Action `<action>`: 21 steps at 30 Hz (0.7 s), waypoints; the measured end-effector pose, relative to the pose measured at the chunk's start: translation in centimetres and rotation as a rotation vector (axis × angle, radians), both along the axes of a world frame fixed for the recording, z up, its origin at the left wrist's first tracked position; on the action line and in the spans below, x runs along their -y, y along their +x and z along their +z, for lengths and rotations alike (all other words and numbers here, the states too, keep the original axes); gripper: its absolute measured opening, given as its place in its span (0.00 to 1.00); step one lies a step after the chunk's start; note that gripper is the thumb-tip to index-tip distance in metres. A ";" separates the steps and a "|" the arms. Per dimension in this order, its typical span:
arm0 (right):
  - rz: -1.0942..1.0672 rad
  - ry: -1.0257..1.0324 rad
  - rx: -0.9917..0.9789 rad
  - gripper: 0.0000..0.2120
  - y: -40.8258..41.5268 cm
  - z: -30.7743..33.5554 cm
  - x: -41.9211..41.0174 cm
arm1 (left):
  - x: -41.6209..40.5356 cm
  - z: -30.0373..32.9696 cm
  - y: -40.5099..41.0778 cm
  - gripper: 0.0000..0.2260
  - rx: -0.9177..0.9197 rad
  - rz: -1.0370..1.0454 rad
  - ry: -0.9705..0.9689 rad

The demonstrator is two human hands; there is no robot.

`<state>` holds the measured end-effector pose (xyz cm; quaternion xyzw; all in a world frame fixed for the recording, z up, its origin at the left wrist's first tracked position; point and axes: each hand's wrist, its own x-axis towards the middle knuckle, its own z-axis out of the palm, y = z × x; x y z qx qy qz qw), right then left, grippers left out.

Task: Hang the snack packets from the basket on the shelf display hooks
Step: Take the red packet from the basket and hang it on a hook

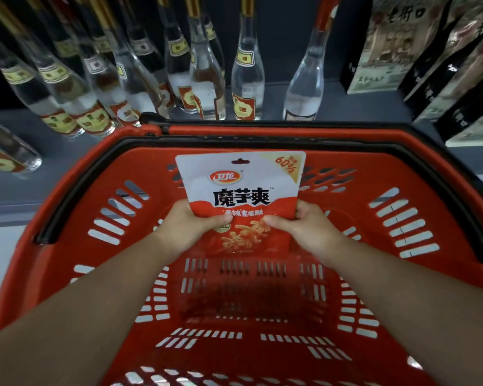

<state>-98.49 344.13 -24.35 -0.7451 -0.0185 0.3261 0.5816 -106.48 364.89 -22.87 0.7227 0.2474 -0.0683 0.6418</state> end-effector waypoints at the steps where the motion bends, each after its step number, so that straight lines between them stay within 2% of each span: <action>1: -0.022 0.022 0.000 0.09 0.1 0.2 -0.1 | 0.2 0.3 0.0 0.11 0.005 0.031 -0.004; 6: -0.062 0.053 0.067 0.07 -0.6 3.1 0.1 | 1.1 3.3 -0.6 0.07 0.021 0.101 -0.096; 11: -0.102 0.032 0.076 0.06 -1.1 11.4 1.4 | 2.4 10.6 -1.3 0.06 0.050 0.154 -0.165; 16: -0.117 0.022 0.142 0.02 -0.6 23.9 2.3 | 3.1 23.0 -0.9 0.07 0.093 0.121 -0.163; 21: -0.131 0.094 0.150 0.02 -0.1 40.3 2.9 | 2.6 39.6 0.1 0.09 0.141 0.070 -0.107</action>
